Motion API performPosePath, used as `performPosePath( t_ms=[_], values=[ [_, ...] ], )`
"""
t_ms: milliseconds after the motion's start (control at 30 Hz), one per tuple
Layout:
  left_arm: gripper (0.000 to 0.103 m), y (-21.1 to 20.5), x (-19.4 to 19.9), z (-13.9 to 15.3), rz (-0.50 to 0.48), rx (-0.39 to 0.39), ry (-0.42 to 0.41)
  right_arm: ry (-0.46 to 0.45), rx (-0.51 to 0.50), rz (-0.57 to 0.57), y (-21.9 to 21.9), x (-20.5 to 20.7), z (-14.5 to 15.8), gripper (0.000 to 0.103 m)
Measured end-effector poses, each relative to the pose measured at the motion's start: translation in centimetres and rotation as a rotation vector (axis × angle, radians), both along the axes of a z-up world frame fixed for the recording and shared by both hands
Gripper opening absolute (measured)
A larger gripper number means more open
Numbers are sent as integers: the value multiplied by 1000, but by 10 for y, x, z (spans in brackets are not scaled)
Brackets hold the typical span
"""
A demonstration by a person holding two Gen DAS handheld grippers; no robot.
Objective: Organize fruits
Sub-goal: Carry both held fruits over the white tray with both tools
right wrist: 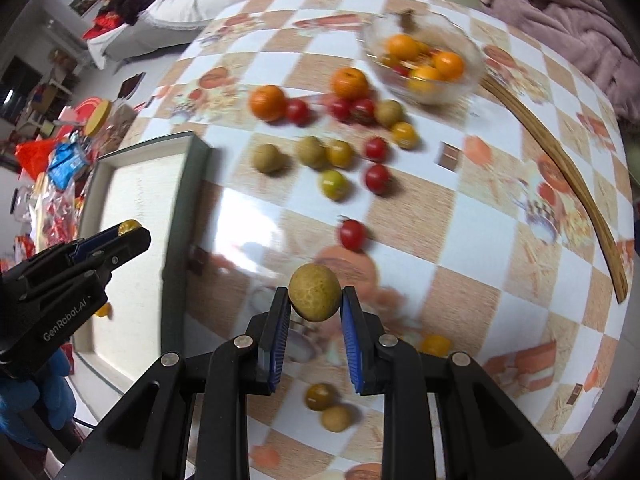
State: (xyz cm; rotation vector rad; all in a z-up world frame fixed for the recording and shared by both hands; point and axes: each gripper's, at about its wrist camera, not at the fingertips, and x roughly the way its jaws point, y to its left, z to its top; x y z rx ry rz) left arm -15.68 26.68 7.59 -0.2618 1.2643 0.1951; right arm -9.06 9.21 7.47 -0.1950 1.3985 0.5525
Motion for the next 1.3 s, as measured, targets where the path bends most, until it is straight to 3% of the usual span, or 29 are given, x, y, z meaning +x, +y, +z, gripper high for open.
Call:
performPosePath(
  t_ms=[400, 700, 1233, 1267, 1300],
  values=[
    [25, 71, -41, -9, 131, 37, 16, 3, 33, 150, 90, -18, 5, 28],
    [25, 102, -59, -31, 193, 67, 65, 35, 39, 233, 147, -28, -12, 28],
    [26, 101, -61, -51, 180, 126, 131, 81, -26, 264, 175, -27, -47, 28],
    [28, 101, -62, -51, 180, 122, 135, 88, -26, 263, 175, -27, -49, 28],
    [38, 101, -63, -51, 181, 122, 134, 92, -26, 262, 175, -27, -50, 29]
  ],
)
